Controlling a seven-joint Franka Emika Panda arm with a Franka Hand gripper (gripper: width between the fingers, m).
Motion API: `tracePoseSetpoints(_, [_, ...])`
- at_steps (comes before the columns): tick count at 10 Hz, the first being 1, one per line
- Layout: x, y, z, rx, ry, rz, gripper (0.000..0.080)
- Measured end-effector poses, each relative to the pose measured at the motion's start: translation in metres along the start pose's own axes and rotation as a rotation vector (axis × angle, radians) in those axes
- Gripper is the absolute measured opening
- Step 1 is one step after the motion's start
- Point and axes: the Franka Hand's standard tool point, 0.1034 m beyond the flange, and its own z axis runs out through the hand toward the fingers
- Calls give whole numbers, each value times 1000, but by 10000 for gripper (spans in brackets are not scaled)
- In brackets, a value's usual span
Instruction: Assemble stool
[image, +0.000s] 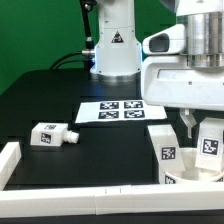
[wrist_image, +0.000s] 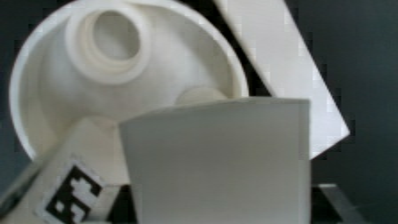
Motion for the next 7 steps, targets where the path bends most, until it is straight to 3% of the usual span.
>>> tracePoseSetpoints(2, [-1, -2, 0, 8, -6, 216, 337])
tracePoseSetpoints(5, [-6, -7, 2, 39, -5, 805, 337])
tracePoseSetpoints(7, [-6, -7, 2, 39, -13, 899, 337])
